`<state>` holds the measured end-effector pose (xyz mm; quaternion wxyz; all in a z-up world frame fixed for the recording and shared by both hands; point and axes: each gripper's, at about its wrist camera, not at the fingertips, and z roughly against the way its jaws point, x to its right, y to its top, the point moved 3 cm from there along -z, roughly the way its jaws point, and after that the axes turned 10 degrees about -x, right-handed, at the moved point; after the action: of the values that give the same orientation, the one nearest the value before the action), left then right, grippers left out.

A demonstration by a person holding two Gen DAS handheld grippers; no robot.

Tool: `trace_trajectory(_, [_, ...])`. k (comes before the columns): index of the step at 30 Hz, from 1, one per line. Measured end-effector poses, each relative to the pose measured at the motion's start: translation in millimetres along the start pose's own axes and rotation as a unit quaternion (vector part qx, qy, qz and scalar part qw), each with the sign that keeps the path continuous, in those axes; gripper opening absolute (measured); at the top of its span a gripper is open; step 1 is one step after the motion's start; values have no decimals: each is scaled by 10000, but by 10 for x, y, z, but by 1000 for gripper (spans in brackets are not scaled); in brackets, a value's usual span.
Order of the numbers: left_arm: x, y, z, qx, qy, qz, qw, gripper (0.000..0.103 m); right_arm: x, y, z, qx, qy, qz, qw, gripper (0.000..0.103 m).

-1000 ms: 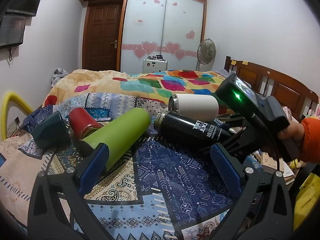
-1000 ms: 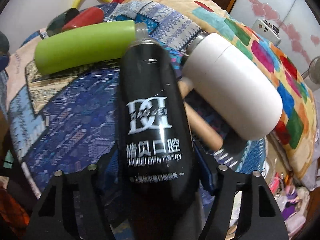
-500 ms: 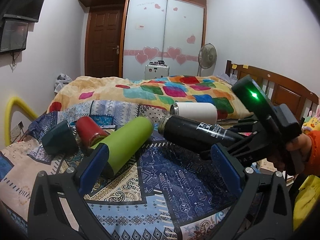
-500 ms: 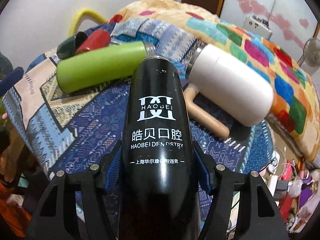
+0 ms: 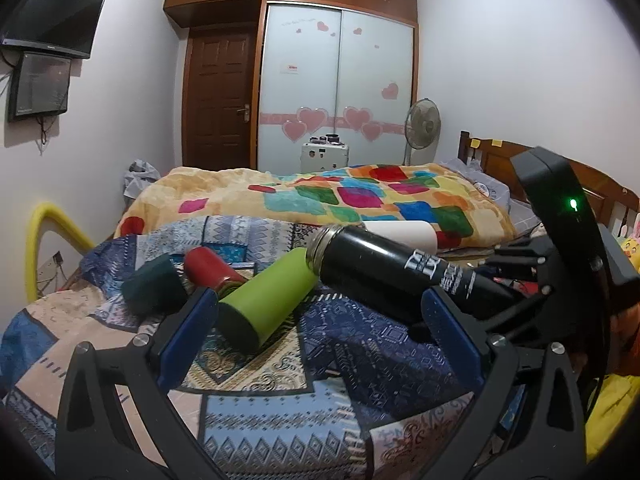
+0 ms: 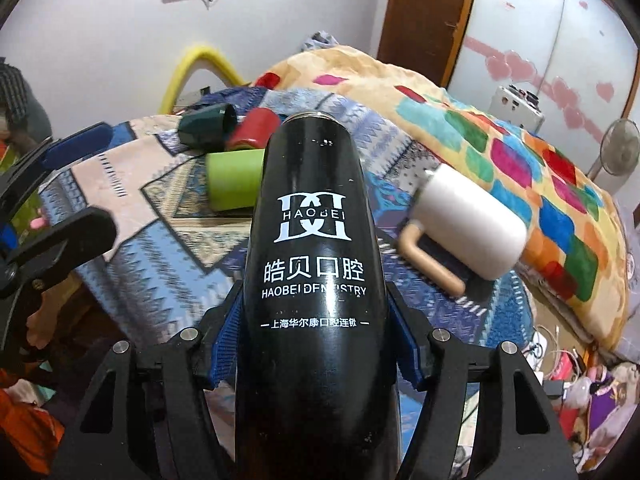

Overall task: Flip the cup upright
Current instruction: 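Lift the black bottle with the right tool and swing it toward the left tool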

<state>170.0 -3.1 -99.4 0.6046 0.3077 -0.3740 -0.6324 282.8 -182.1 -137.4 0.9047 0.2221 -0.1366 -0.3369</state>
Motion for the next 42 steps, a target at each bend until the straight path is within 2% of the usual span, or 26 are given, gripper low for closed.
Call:
trace_trajectory(4, [-96,-60,53,-66,118,39,9999,103,-136,-38,-119,-27,243,-81,9997,62])
trace_trajectory(11, [-249,-205,56,-238,231,83,9994,103,-259,-105,-417,-230,432,-359,9982,62])
trace_trajectory(16, [-321,-311,-30,-413,259,135,9987,103,-331,-130,-492,-284,311,-372,9984,62])
trace_trajectory(28, [-337,-400,-214,-601,212,172,9978,103,-392,-101,-644,-511,352,-360,9974,62])
trace_trajectory(33, [-307,-385,-265,-642,207,144,9976,103,-403,-111,-530,-362,360,-362,9980,63])
trace_trajectory(36, [-301,-380,-285,-661,193,170,9975,103,-413,-140,-372,-214,479,-298,9982,69])
trace_trajectory(42, [-310,-365,-348,-707,271,164,9970,103,-303,-234,18,185,237,-183,9994,70])
